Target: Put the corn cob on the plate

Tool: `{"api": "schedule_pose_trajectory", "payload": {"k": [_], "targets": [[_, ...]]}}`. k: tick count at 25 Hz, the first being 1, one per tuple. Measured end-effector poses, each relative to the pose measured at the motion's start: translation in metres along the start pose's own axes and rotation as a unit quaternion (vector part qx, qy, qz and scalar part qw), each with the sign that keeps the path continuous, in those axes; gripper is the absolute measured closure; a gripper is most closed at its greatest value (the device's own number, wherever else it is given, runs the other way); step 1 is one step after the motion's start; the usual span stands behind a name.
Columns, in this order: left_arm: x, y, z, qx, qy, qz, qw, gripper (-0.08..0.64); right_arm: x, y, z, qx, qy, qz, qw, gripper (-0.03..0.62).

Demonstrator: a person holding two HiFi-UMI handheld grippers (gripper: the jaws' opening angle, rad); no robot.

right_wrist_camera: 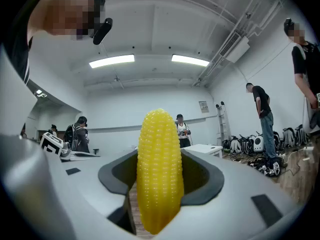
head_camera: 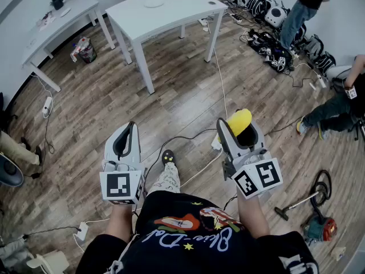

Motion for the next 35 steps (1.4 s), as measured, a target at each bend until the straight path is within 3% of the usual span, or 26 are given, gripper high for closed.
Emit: {"api": "schedule_pose_trajectory", "payload": {"k": [10,19,26,32,35], "targets": [[0.095,-0.011,-0.15,-0.016,0.007,-0.003,0.9998,0.566,-0.032,-0.047,-0.182,-0.003,-0.016,0.007,1.0,0.345],[0.148,-0.002,-0.253,-0.023,0.013,0.01,0.9996,0.568,-0.058,-0.055,-0.288,0.012,-0.029,0.016,0.999,0.345],[0.167,0.014,-0.357,0.0,0.004,-0.002,1.0,0.566,-0.133,-0.062,-0.397,0.017,-0.056,0.017,0.998,0.345],[0.212,-0.006,-0.496,0.0,-0.048,-0.012,0.9988,0.567,-0.21,-0.089,-0.542,0.041,-0.123,0.026,0.991,0.345],[0.229,-0.021,-0.558,-0.007,-0.074,0.001,0.9972,0.566,-0.246,-0.104,-0.607,0.051,-0.151,0.029,0.987,0.345]]}}
Point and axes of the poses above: the fingertips, and each gripper's own axes: z backward along the fingers, x to its left, y out of its underside, the point moved 6 cm from there along z, backward along the fingers, and after that the axes turned 13 degrees about -z, right-handed, at the moved point
